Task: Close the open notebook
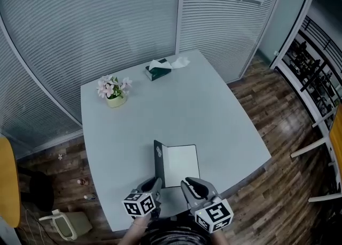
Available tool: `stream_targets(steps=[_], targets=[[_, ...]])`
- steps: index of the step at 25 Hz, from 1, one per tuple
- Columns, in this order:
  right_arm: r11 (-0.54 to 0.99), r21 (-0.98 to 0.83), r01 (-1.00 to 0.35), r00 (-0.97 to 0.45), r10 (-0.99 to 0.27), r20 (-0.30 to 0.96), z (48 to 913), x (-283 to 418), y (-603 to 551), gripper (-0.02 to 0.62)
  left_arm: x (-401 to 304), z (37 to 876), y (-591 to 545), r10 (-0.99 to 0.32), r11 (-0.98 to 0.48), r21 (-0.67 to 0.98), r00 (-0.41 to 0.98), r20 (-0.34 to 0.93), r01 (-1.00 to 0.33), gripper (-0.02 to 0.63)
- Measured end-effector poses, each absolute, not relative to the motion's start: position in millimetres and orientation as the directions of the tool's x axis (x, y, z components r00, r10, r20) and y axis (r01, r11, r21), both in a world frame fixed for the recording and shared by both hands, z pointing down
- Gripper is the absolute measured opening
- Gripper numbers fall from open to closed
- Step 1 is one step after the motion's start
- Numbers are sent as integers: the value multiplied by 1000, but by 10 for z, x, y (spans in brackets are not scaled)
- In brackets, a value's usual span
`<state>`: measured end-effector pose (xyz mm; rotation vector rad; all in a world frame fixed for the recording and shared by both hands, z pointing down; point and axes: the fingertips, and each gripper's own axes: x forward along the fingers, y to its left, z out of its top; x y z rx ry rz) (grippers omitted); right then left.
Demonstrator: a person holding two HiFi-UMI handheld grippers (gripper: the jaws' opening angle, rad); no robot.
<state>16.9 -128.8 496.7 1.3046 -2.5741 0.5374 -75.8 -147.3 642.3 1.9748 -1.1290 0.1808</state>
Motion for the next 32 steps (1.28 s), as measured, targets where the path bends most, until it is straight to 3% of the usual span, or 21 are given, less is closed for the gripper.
stream_targets(steps=[32], targets=[[491,-230,-840,-542,-774,329,4932,673,-1285,55,118,6346,-1467,-537,-411,567,692,482,-714,51]])
